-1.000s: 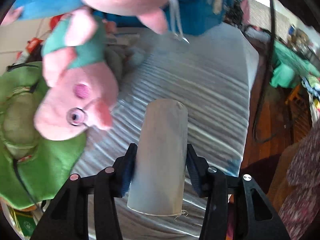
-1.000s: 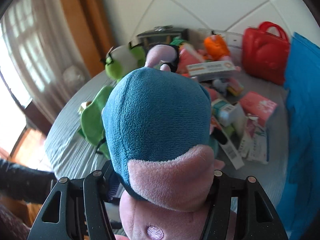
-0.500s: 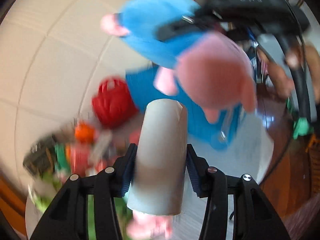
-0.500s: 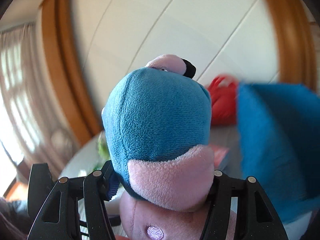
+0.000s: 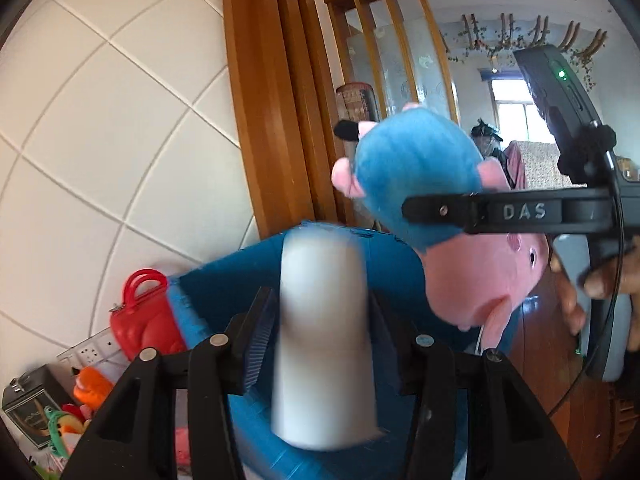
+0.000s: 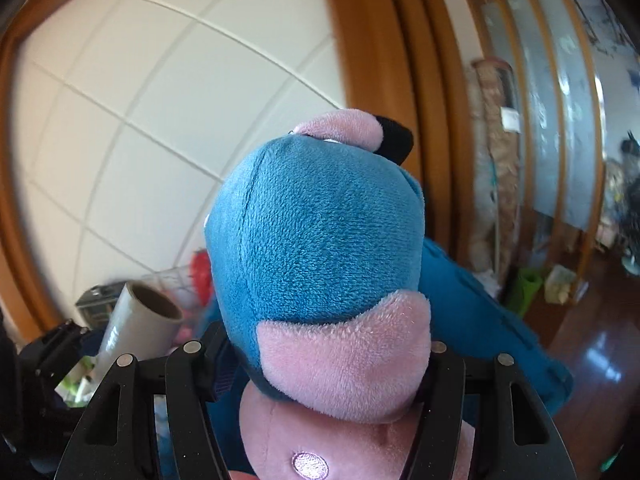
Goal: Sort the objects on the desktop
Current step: 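Carry the pig and roll into the blue crate and open both tools, then grasp the teal pig plush with the right tool while the left tool grasps the green plush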
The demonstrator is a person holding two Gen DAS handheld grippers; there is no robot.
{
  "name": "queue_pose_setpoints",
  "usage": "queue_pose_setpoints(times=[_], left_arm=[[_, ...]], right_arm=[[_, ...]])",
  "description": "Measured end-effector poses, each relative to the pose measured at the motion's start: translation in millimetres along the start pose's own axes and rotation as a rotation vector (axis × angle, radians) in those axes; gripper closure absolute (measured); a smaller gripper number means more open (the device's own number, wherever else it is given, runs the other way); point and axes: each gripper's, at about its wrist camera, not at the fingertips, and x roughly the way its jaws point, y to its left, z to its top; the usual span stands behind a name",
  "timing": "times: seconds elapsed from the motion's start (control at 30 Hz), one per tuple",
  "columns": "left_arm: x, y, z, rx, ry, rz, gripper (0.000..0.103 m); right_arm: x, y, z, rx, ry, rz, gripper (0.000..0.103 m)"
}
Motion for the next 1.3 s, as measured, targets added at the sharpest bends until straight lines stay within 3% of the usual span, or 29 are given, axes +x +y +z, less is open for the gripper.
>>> queue_pose_setpoints(times=[0.17,0.23,0.3,0.37,0.43,0.67,0.87,1.3], left_arm=[[48,-23,14,0.000,0.073,0.070,0.054],[59,-35,17,0.058,0.126,0.169,0.044],[74,-41,22,0.081,0.143,0.254,0.033],[72,-39,23,0.060,0.138,0.289,0.025],[69,-35,23,0.022,0.141,0.326,0.023],[62,-23,17,-0.006,0.165,0.393,0.023],[40,-10,6,-0.048,0.161,0.451,0.023],[-35,37,-40,-0.177,0.140,0.591,0.023]], right_arm=[[45,-45,1,0.033,0.071,-0.025,0.037],[60,-58,-3,0.044,0.103,-0.061,0.021],[71,-68,-1,0.061,0.131,-0.081,0.016],[70,-74,-6,0.072,0.129,-0.066,0.009],[64,-77,-7,0.071,0.104,-0.079,0.000],[38,-63,-7,0.106,0.029,-0.013,0.000],[27,-38,-13,0.090,0.035,0.049,0.000],[12,42,-31,0.009,0.018,0.196,0.000]])
